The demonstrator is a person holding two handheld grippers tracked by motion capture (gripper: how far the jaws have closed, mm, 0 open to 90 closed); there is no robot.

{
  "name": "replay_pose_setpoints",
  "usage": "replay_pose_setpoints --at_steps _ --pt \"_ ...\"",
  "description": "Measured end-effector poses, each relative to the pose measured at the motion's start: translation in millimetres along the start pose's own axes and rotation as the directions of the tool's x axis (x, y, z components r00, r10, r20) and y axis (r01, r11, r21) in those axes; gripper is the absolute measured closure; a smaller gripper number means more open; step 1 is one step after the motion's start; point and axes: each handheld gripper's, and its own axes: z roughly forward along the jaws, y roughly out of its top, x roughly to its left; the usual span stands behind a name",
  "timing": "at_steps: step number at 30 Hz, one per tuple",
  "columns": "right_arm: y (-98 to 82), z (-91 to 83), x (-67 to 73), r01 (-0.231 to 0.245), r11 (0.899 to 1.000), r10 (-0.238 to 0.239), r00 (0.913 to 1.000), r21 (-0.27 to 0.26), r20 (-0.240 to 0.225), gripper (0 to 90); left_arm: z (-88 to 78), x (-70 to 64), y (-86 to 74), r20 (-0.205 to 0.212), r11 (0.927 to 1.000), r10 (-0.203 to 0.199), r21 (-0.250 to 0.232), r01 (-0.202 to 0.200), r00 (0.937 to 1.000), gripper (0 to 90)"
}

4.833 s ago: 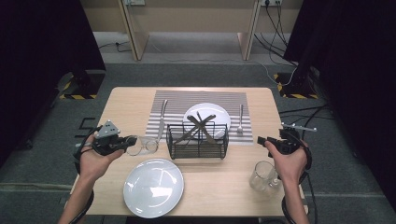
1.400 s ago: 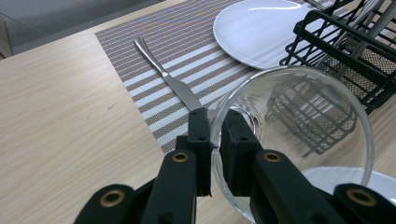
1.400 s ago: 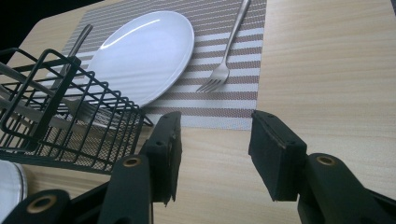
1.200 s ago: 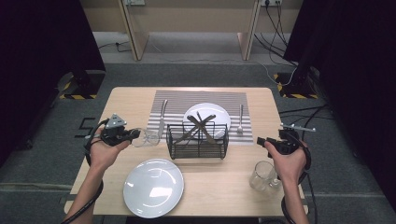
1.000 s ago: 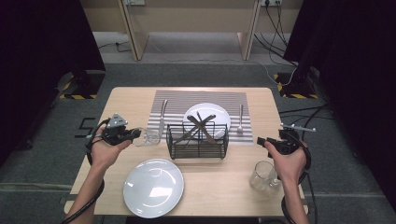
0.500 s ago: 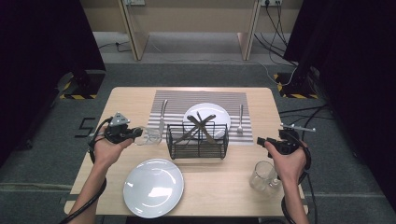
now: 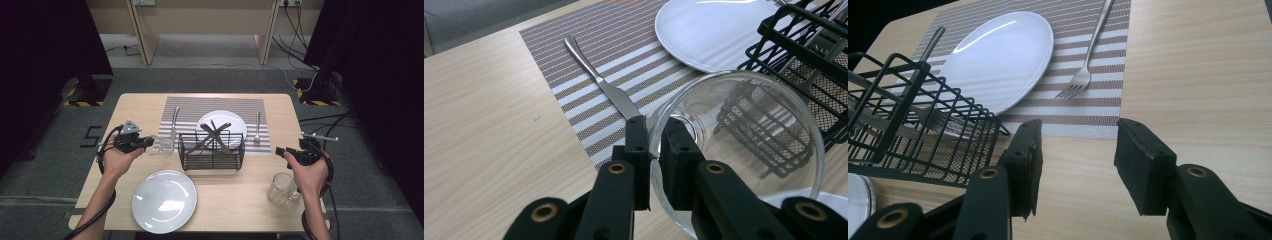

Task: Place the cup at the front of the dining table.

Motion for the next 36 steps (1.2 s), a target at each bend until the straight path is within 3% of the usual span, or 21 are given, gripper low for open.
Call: replay_pose_setpoints --at_steps 36 --pt "-0.3 0.8 -0.3 -0.002 1.000 0.002 1.0000 0.005 0.001 53.6 12.7 -0.2 7.9 -0.013 1.0000 0.008 0.003 -0.008 0.9999 82.6"
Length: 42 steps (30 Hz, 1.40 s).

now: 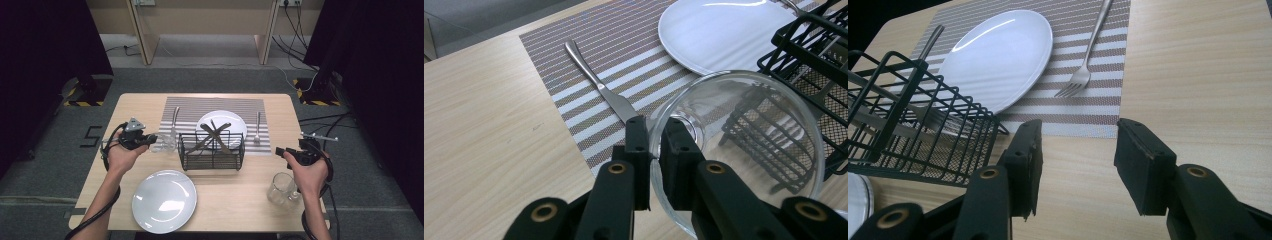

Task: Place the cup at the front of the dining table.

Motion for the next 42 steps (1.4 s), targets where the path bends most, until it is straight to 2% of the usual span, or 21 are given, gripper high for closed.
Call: replay_pose_setpoints --at_steps 20,28,42 --pt "-0.3 0.7 -0.5 -0.004 1.000 0.004 1.0000 0.000 -0.002 53.5 8.2 1.6 2.9 -0.003 1.0000 -0.006 0.003 0.007 1.0000 82.6" --pt "-0.4 0.7 -0.2 -0.004 1.000 0.004 1.0000 0.000 -0.004 53.5 10.7 1.6 3.0 -0.016 1.0000 -0.002 0.007 0.002 0.9999 82.6" --pt "0.0 0.0 -0.2 -0.002 1.000 0.002 1.0000 -0.005 -0.005 53.5 17.6 3.9 3.3 -0.005 0.9998 -0.019 0.011 0.019 0.9998 82.6"
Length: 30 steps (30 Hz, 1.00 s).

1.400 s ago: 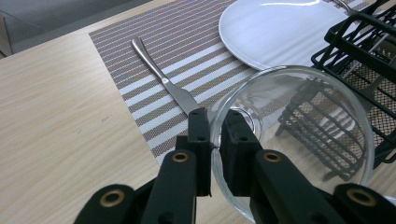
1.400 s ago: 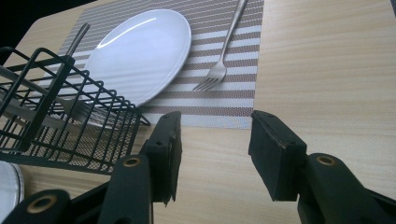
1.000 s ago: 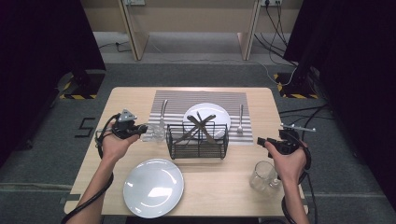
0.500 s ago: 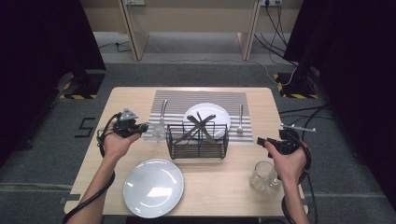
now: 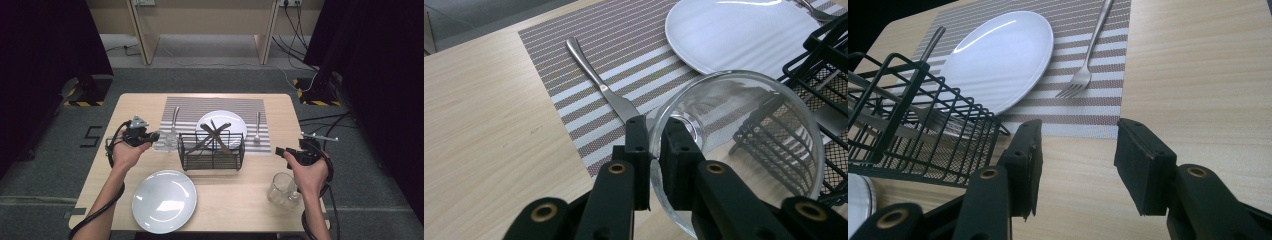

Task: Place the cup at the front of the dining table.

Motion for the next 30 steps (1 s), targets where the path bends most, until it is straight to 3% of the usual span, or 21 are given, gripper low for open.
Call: replay_pose_setpoints --at_steps 30 --pt "0.0 0.3 -1.3 0.001 1.000 -0.001 1.0000 0.001 0.002 53.6 12.2 0.9 5.0 -0.003 0.9999 -0.009 0.006 0.009 1.0000 82.6"
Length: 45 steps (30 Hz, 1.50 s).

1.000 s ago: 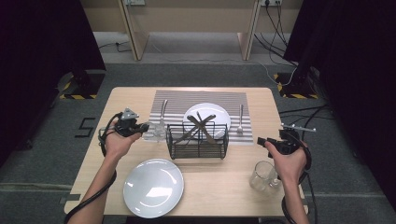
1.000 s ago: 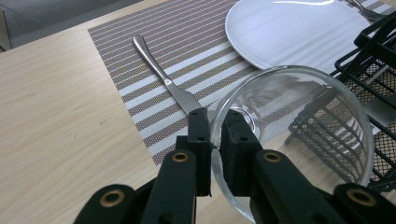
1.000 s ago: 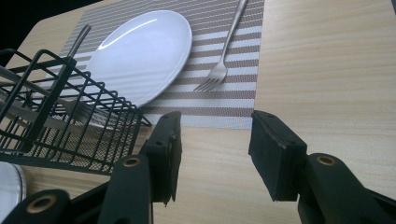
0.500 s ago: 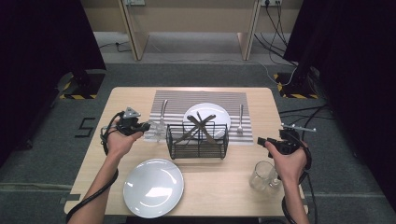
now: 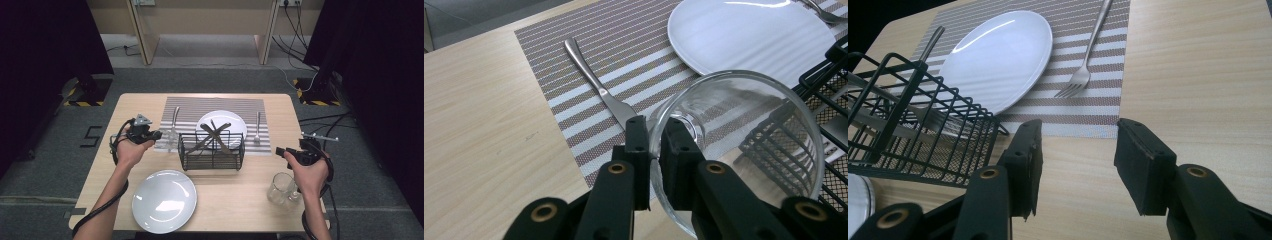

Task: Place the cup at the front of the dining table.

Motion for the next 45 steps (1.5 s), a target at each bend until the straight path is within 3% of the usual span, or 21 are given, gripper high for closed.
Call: replay_pose_setpoints --at_steps 23,45 --pt "0.0 0.3 -0.2 -0.003 1.000 0.003 1.0000 0.003 -0.001 53.7 9.1 -3.8 10.0 0.005 0.9999 0.014 0.002 -0.014 0.9999 82.6" --pt "-0.6 2.4 1.1 0.005 1.000 -0.005 1.0000 0.010 -0.002 54.1 23.2 -2.8 9.5 0.003 0.9994 0.020 0.028 -0.020 0.9998 82.6"
